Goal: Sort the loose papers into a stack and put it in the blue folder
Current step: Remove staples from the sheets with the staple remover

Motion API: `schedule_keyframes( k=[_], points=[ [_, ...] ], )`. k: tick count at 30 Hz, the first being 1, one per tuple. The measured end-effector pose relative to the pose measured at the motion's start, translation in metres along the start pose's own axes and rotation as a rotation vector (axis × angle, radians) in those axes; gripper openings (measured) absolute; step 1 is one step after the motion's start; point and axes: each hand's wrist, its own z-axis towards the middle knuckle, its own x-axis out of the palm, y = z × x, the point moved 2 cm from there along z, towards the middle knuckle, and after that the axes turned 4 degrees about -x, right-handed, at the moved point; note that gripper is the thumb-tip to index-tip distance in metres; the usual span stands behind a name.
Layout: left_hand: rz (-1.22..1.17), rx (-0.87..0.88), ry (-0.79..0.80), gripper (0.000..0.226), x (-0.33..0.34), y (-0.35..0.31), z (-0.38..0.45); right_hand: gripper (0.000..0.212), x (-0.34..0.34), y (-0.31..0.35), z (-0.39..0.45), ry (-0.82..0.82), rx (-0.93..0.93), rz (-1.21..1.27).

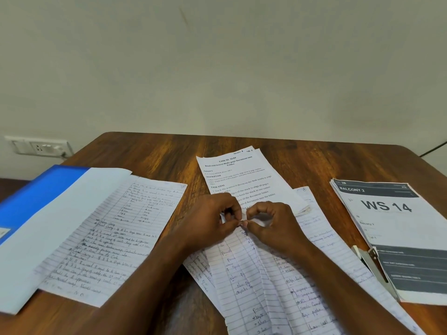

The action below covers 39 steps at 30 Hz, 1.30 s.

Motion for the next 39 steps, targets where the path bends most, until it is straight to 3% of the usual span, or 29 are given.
schedule_keyframes(
  k=[39],
  points=[
    [-0.033, 0.072, -0.080, 0.017, -0.0022, 0.0045, -0.0016, 0.013, 0.0011, -0.0009, 0.0000, 0.014, 0.014, 0.030]
  ],
)
